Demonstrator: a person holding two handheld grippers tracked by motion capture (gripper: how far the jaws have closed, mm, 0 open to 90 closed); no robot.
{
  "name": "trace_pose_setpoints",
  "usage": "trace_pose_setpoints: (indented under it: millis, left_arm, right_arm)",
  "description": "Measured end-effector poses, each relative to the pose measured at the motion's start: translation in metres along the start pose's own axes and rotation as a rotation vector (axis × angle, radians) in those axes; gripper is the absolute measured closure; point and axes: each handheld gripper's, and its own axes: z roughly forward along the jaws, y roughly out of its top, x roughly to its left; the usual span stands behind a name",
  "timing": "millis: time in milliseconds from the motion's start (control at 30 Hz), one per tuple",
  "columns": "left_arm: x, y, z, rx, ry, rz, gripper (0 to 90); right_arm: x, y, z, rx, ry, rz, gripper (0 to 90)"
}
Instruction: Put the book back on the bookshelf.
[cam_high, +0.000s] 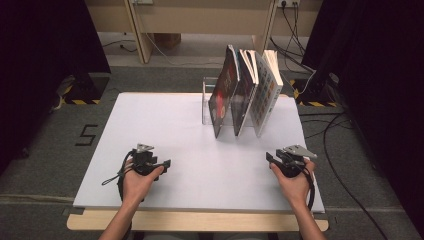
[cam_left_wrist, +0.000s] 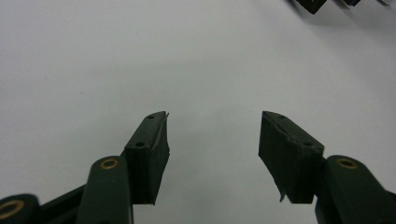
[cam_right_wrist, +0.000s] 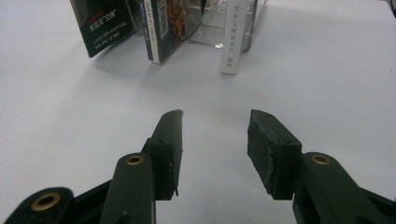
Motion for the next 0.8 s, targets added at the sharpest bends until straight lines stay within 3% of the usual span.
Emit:
trace_pose_setpoints:
  millis: [800]
  left_arm:
    - [-0.001, -0.004, 0.003, -0.007, -0.006, -0.009, 41.2]
  right_arm:
    - [0.002, -0.016, -0.003, -0.015, 0.001, 0.014, 53.9]
